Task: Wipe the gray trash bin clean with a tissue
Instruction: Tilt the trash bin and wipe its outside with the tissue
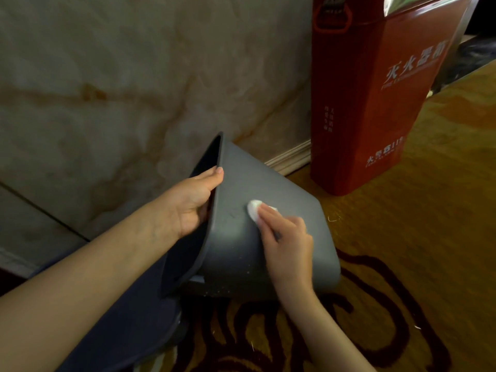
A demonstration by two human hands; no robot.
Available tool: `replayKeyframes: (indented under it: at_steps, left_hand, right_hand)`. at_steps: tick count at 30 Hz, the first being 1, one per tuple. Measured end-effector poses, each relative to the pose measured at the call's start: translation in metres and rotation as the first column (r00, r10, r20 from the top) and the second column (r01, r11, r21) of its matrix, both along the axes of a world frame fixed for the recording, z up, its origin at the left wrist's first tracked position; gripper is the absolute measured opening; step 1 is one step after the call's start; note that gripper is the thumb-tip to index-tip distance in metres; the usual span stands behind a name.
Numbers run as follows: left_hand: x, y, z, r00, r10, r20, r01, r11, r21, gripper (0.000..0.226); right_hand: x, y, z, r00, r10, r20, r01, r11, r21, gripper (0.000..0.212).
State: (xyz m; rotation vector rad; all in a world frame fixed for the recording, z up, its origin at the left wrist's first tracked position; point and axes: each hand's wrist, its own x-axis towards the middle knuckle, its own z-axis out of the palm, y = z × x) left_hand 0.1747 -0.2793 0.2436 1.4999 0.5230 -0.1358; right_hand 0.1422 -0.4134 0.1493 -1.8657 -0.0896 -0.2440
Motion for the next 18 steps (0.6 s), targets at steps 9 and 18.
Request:
replayKeyframes:
  at_steps: [9, 18]
  left_hand:
    - [0.002, 0.002, -0.001, 1.000, -0.026, -0.010, 0.026, 1.000, 0.004, 0.021]
    - [0.009, -0.011, 0.005, 0.998, -0.032, -0.048, 0.029, 0.998, -0.052, 0.033]
  right_hand:
    - [0.025, -0.058, -0.069, 0.894, -0.289, -0.344, 0.265, 0.957, -0.116, 0.027]
    - [-0.024, 0.015, 0.027, 0.992, 0.002, 0.123, -0.014, 0.995, 0.095, 0.031]
